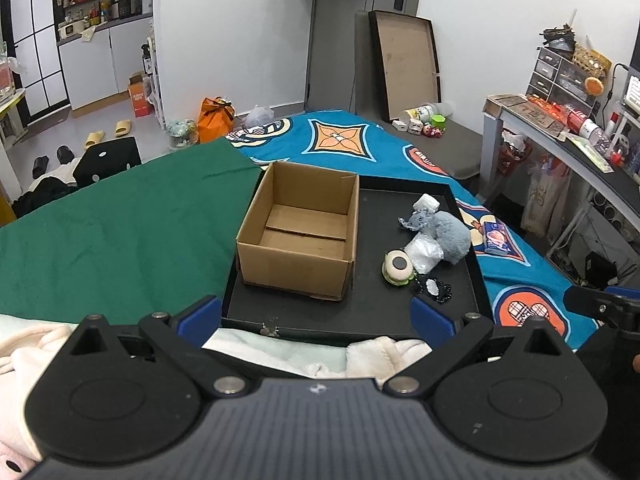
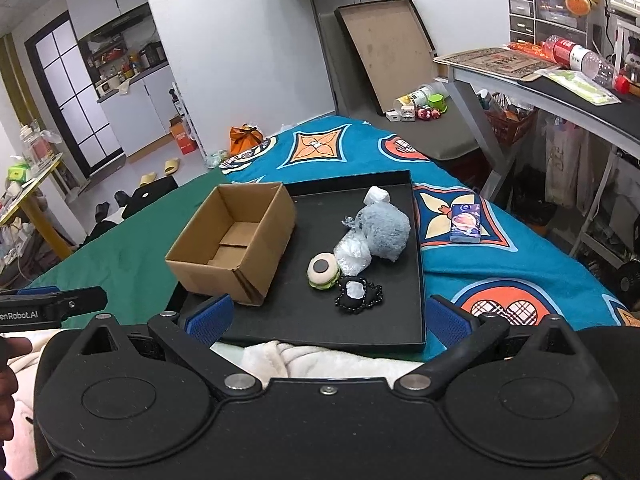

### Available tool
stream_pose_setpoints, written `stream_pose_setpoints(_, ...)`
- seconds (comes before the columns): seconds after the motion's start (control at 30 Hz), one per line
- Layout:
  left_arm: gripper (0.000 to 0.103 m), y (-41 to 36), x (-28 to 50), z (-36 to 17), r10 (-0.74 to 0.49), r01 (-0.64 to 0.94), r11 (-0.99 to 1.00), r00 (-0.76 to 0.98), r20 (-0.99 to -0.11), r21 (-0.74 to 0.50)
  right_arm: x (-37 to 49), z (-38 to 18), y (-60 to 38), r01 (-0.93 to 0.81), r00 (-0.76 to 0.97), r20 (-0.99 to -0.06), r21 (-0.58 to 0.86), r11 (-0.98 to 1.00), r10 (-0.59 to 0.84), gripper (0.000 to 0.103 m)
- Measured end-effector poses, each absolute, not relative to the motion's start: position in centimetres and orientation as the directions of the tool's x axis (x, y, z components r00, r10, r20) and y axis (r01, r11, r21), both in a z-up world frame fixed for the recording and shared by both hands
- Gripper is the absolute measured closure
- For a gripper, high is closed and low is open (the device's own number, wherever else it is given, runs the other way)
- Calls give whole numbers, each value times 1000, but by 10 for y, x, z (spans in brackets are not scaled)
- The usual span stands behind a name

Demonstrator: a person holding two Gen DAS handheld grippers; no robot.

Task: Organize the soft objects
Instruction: 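Bring both grippers over the black tray holding the cardboard box, then close the right gripper on the black beaded plush while the left gripper grips the box wall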

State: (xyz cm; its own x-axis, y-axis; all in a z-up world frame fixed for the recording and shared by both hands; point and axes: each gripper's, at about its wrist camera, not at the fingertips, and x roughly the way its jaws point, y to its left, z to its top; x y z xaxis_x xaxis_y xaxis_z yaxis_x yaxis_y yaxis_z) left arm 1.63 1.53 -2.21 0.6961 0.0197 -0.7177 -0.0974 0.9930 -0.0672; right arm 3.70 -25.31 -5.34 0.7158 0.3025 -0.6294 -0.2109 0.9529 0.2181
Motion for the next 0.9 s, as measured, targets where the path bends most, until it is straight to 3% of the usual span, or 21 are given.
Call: stream_pose_setpoints(0.9,5,55,93,-75,70,-208,975,638,-767,-84,121,-116,-259,-123,647,-692,319,940,320,2)
